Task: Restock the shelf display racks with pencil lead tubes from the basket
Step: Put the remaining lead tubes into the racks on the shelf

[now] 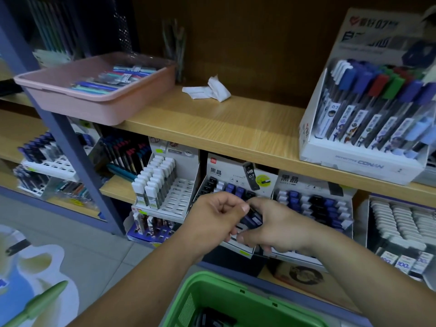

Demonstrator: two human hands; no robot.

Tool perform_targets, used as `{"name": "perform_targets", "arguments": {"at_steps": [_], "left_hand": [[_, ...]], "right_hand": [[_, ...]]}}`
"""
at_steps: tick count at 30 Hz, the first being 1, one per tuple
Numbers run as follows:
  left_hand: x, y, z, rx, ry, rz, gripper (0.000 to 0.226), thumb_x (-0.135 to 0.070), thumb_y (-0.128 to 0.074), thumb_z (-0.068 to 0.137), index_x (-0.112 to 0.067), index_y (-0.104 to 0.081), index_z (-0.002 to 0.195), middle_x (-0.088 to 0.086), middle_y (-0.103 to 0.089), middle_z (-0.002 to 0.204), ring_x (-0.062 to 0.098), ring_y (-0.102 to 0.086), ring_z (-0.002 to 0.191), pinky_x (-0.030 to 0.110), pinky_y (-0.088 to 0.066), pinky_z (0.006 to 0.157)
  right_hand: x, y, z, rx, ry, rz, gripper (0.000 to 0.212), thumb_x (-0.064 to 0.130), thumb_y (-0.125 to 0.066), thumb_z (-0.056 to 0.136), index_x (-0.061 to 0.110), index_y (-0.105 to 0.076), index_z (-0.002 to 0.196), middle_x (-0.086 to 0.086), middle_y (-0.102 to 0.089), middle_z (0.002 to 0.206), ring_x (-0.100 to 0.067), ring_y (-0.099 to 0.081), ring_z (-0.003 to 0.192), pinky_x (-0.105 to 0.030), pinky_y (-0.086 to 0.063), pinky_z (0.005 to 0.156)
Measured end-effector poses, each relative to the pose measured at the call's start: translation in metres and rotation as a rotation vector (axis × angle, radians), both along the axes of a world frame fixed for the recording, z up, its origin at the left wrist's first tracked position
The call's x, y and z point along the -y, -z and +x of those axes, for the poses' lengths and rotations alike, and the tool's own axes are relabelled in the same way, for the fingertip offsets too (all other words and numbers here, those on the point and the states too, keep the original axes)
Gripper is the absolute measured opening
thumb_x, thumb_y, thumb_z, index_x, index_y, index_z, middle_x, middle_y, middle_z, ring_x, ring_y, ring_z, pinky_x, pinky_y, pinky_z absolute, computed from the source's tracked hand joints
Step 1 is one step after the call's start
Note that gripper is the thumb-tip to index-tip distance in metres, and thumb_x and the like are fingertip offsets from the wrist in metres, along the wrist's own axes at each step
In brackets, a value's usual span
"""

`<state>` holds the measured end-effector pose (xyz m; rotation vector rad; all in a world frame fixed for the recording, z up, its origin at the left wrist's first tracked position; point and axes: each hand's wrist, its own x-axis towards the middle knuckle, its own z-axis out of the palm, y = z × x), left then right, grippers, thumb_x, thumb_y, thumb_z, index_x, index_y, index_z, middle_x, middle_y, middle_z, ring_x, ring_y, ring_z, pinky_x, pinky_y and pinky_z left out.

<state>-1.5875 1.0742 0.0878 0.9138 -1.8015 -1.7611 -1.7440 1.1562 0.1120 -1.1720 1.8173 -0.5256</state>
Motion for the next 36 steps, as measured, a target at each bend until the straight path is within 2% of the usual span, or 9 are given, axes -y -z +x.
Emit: {"name": "perform_targets", "arguments": {"at_steps": [3, 9, 13, 20, 25, 29, 32, 34, 36], "left_hand": [[0.001, 0.001, 0.001, 0.045, 0.029, 0.018, 0.012, -0.026, -0.070, 0.098, -0.016, -0.075, 0.101, -0.003, -0.063, 0.067, 0.010, -0.056, 0.058, 0.024, -0.049, 0.054], [0.005, 0.004, 0.005, 0.123, 0.030, 0.039, 0.023, -0.035, -0.066, 0.101, -0.015, -0.071, 0.089, 0.003, -0.073, 0.076, 0.020, -0.069, 0.070, 0.039, -0.059, 0.071], [0.004, 0.001, 0.006, 0.105, 0.001, 0.098, 0.026, -0.030, -0.061, 0.104, -0.006, -0.063, 0.095, 0.009, -0.071, 0.072, 0.022, -0.069, 0.064, 0.032, -0.055, 0.057], [0.006, 0.007, 0.006, 0.105, -0.130, 0.247, 0.018, -0.023, -0.057, 0.107, -0.007, -0.064, 0.104, 0.006, -0.065, 0.068, 0.015, -0.061, 0.054, 0.026, -0.049, 0.050], [0.004, 0.007, 0.008, 0.046, -0.071, 0.373, 0.024, -0.029, -0.061, 0.104, -0.006, -0.066, 0.107, 0.010, -0.071, 0.082, 0.018, -0.067, 0.068, 0.029, -0.053, 0.061], [0.005, 0.011, 0.009, -0.012, -0.052, 0.288, 0.012, -0.014, -0.062, 0.103, -0.005, -0.069, 0.102, 0.009, -0.071, 0.081, 0.015, -0.065, 0.067, 0.027, -0.053, 0.061], [0.008, 0.011, 0.011, -0.047, -0.047, 0.207, 0.009, -0.012, -0.064, 0.102, -0.009, -0.072, 0.100, 0.006, -0.067, 0.078, 0.012, -0.062, 0.068, 0.026, -0.051, 0.061], [0.013, 0.013, 0.011, 0.000, -0.053, 0.035, 0.011, -0.013, -0.065, 0.101, -0.015, -0.075, 0.100, 0.001, -0.068, 0.077, 0.010, -0.062, 0.068, 0.027, -0.053, 0.062], [0.018, 0.015, 0.009, 0.061, -0.047, -0.172, 0.011, -0.013, -0.066, 0.100, -0.019, -0.075, 0.098, -0.001, -0.070, 0.076, 0.013, -0.061, 0.067, 0.035, -0.056, 0.065]], "right_hand": [[-0.005, -0.004, 0.000, 0.101, -0.022, 0.033, 0.046, 0.026, -0.077, 0.092, 0.029, -0.051, 0.129, 0.002, -0.067, 0.068, -0.015, -0.054, 0.055, -0.023, -0.033, 0.044], [-0.015, -0.007, -0.007, 0.320, 0.087, -0.006, 0.030, 0.017, -0.070, 0.098, 0.012, -0.056, 0.124, -0.012, -0.073, 0.086, -0.017, -0.054, 0.056, -0.023, -0.030, 0.042], [-0.019, -0.002, -0.014, 0.408, 0.218, -0.029, 0.029, 0.015, -0.072, 0.096, 0.004, -0.058, 0.119, -0.021, -0.073, 0.085, -0.020, -0.051, 0.052, -0.021, -0.028, 0.039], [-0.017, -0.006, -0.016, 0.355, 0.310, -0.220, 0.025, 0.007, -0.077, 0.090, 0.010, -0.067, 0.112, -0.015, -0.078, 0.094, -0.018, -0.044, 0.047, -0.023, -0.028, 0.042], [-0.016, -0.005, -0.014, 0.116, 0.302, -0.287, 0.012, 0.022, -0.073, 0.096, 0.011, -0.070, 0.099, -0.007, -0.077, 0.079, -0.018, -0.049, 0.050, -0.024, -0.042, 0.046], [-0.020, -0.004, -0.015, 0.095, 0.321, -0.207, 0.025, 0.028, -0.070, 0.098, 0.003, -0.066, 0.098, -0.010, -0.077, 0.079, -0.020, -0.048, 0.050, -0.024, -0.037, 0.043], [-0.022, -0.003, -0.010, 0.089, 0.281, -0.126, 0.027, 0.032, -0.072, 0.096, 0.006, -0.065, 0.101, -0.009, -0.076, 0.078, -0.021, -0.048, 0.053, -0.026, -0.032, 0.044], [-0.024, -0.004, -0.007, 0.133, 0.275, -0.059, 0.031, 0.036, -0.076, 0.092, 0.010, -0.065, 0.106, -0.009, -0.072, 0.073, -0.017, -0.046, 0.050, -0.024, -0.030, 0.044], [-0.027, -0.006, -0.007, 0.236, 0.291, 0.040, 0.037, 0.034, -0.079, 0.091, 0.012, -0.061, 0.113, -0.008, -0.063, 0.072, -0.015, -0.044, 0.049, -0.022, -0.027, 0.043]]}}
